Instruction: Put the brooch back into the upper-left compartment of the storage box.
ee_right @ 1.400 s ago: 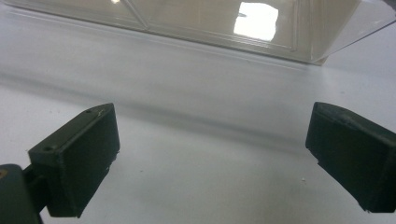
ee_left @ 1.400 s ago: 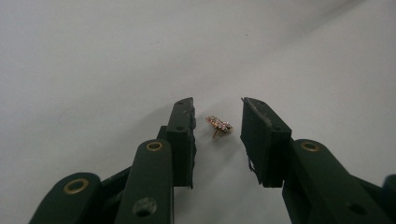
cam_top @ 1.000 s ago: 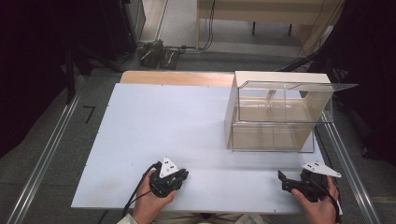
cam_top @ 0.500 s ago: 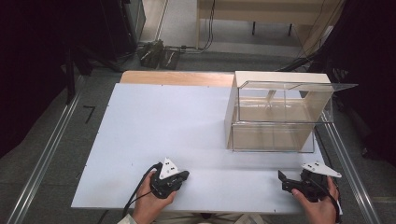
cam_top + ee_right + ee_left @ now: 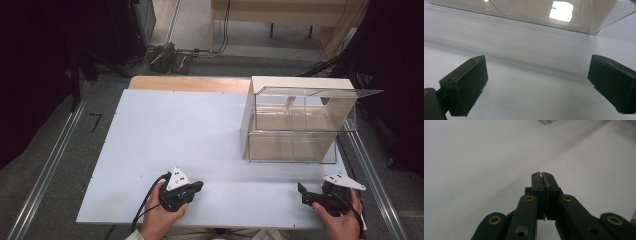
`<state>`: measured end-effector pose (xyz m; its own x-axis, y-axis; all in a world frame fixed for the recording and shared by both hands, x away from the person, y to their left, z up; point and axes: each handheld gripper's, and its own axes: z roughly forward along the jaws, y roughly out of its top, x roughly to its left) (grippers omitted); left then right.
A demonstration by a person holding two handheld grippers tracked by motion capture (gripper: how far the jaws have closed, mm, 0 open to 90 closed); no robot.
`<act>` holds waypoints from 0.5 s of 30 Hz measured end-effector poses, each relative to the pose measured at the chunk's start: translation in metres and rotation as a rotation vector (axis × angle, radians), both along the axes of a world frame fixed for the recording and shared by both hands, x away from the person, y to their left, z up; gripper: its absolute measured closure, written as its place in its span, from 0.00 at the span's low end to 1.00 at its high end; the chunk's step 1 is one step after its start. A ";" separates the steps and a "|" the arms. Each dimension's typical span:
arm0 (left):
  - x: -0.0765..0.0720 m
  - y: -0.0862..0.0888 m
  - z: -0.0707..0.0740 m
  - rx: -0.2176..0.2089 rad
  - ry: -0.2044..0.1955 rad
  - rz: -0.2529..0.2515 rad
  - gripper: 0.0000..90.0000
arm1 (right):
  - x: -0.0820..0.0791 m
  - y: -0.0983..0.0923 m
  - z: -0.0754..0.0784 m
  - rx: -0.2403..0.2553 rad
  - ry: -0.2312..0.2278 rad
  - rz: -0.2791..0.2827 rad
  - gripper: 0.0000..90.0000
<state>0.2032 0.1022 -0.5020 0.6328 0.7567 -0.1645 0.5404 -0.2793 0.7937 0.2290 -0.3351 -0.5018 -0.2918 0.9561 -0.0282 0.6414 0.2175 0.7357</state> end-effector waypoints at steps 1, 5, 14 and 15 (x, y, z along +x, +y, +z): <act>0.000 -0.001 0.003 -0.011 -0.004 -0.007 1.00 | 0.000 0.000 0.000 0.000 0.001 -0.001 0.01; -0.001 -0.004 0.010 -0.026 -0.006 -0.020 1.00 | 0.000 0.000 0.000 0.001 0.000 -0.002 0.01; 0.000 -0.011 0.026 -0.051 -0.032 -0.037 1.00 | 0.000 0.000 0.000 0.003 0.000 0.001 0.01; 0.000 -0.012 0.027 -0.055 -0.037 -0.037 1.00 | 0.001 0.000 0.000 0.003 0.000 0.001 0.01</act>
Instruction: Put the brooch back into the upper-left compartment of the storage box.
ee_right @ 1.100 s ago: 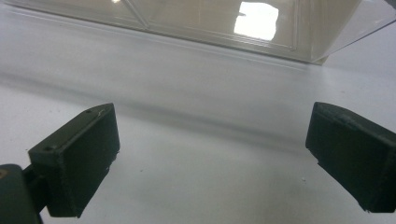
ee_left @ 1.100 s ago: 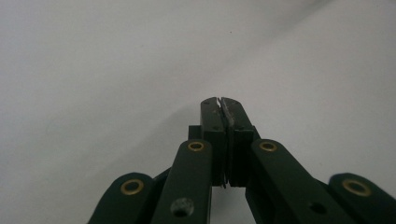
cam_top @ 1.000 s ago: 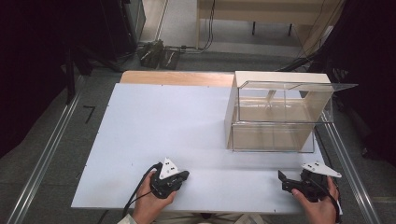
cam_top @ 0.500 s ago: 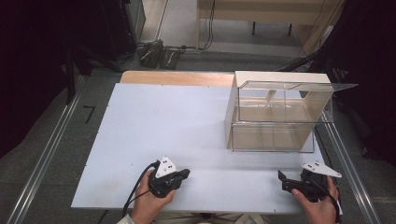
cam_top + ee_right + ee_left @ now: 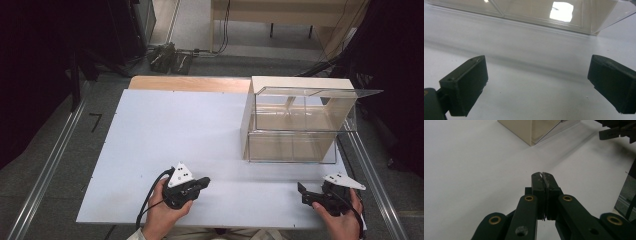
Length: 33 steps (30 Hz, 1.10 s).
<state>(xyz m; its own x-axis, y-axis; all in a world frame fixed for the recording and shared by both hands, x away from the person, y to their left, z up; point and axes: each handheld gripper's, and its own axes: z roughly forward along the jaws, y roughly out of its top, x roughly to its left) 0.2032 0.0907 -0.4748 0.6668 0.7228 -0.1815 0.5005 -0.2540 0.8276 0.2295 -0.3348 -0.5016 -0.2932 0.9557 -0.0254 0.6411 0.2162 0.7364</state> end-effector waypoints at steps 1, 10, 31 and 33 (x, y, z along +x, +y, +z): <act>0.001 -0.001 0.003 -0.002 -0.004 -0.003 1.00 | 0.000 0.000 0.000 0.000 0.000 0.000 0.01; 0.003 -0.007 0.015 -0.016 -0.018 -0.021 1.00 | 0.000 0.000 0.000 -0.001 0.000 0.000 0.01; 0.018 -0.029 0.040 -0.009 -0.042 -0.066 1.00 | 0.001 0.000 0.000 -0.002 0.001 0.006 0.01; 0.019 -0.032 0.041 -0.010 -0.044 -0.065 1.00 | 0.000 0.000 0.000 -0.002 0.002 0.003 0.01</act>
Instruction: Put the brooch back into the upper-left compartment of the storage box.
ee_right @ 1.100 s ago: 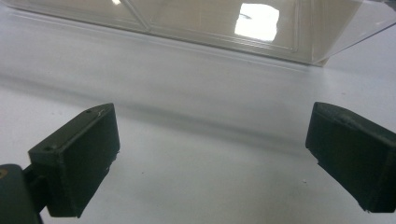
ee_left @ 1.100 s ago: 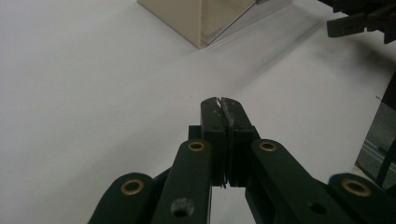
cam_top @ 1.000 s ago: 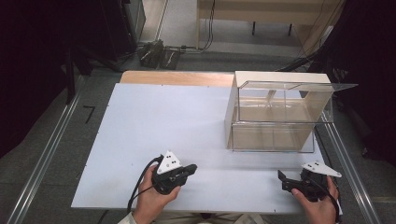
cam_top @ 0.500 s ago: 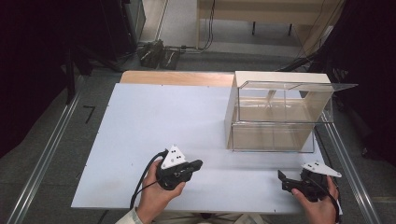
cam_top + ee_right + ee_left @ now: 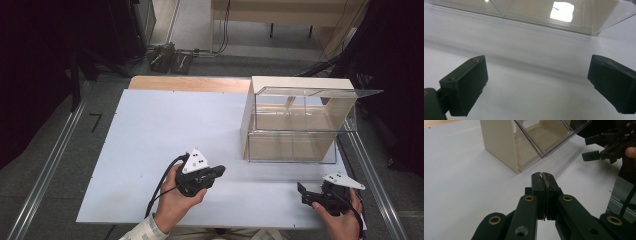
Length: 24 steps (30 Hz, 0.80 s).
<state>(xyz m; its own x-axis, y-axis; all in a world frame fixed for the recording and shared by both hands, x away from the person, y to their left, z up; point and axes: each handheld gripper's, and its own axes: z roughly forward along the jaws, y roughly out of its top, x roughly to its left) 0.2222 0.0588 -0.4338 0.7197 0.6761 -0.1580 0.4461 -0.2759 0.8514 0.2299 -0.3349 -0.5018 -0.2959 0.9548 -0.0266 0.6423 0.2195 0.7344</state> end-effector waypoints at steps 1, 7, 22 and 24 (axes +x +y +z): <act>0.000 -0.002 0.000 0.003 0.000 -0.003 1.00 | 0.000 0.000 0.000 0.001 0.000 0.000 0.01; 0.001 -0.009 0.001 0.008 0.001 -0.022 1.00 | 0.000 0.000 0.000 0.000 -0.003 0.005 0.01; 0.008 -0.024 0.011 0.026 0.000 -0.040 1.00 | 0.000 0.000 0.000 0.000 -0.002 0.006 0.02; 0.009 -0.025 0.013 0.026 -0.002 -0.043 1.00 | 0.000 0.001 0.000 0.004 -0.003 0.002 0.02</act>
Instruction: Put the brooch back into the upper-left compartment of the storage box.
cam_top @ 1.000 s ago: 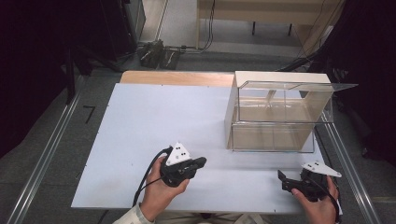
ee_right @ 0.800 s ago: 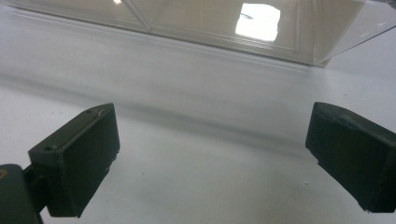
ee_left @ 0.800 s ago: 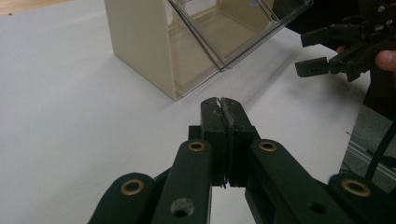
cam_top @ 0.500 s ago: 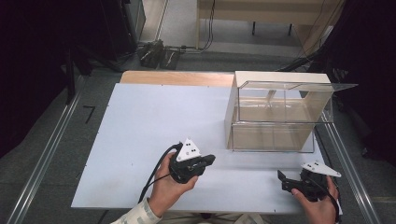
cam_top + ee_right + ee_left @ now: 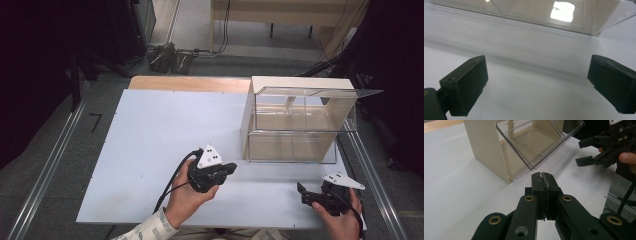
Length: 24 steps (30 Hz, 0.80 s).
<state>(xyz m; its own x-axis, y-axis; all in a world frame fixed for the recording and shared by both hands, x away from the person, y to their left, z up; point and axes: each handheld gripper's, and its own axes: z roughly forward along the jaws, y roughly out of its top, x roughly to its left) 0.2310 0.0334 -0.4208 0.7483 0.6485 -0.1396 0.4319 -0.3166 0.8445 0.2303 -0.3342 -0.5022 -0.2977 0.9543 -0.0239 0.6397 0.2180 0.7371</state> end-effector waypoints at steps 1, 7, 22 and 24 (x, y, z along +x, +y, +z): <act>0.001 -0.001 0.001 -0.003 -0.002 0.000 1.00 | 0.000 0.000 0.000 0.000 0.000 0.000 0.02; 0.006 -0.006 0.005 -0.012 -0.003 -0.005 1.00 | 0.000 0.000 0.000 -0.002 0.004 0.003 0.01; 0.014 -0.016 0.018 -0.018 -0.014 -0.021 1.00 | 0.000 0.000 0.000 -0.003 0.004 0.005 0.02; 0.015 -0.018 0.020 -0.019 -0.019 -0.023 1.00 | 0.000 0.000 0.000 -0.001 0.003 0.006 0.02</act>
